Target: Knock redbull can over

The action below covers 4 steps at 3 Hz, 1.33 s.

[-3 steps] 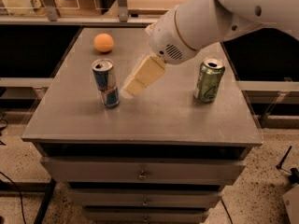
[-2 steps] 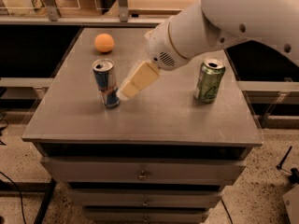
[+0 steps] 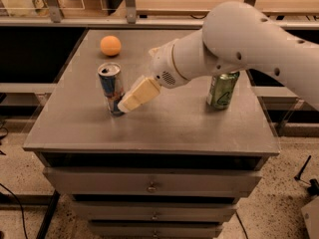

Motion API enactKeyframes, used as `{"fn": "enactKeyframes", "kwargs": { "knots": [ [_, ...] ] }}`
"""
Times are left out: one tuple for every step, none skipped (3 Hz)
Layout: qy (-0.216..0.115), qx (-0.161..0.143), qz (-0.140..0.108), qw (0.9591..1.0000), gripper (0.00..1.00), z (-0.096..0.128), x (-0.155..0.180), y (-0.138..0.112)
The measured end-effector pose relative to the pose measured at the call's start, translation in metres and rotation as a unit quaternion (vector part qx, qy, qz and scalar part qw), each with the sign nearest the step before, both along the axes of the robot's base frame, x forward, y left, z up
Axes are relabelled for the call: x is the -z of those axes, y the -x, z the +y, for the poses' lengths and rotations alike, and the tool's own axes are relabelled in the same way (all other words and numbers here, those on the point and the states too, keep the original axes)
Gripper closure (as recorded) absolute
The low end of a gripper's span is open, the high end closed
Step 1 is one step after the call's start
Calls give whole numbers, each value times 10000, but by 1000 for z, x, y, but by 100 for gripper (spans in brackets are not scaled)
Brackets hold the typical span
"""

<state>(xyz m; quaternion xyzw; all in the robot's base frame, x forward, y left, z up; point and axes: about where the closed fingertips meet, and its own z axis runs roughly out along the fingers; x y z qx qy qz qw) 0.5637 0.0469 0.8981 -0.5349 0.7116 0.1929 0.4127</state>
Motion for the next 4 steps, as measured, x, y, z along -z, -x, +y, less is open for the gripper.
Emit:
{"fn": "enactKeyframes", "kwargs": {
  "knots": [
    [-404, -59, -59, 9991, 0, 10, 7, -6],
    [-739, -190, -132, 9970, 0, 21, 7, -8],
    [-936, -355, -207, 9948, 0, 33, 4, -6],
    [-1016, -506, -232, 9933, 17, 44, 3, -3]
  ]
}}
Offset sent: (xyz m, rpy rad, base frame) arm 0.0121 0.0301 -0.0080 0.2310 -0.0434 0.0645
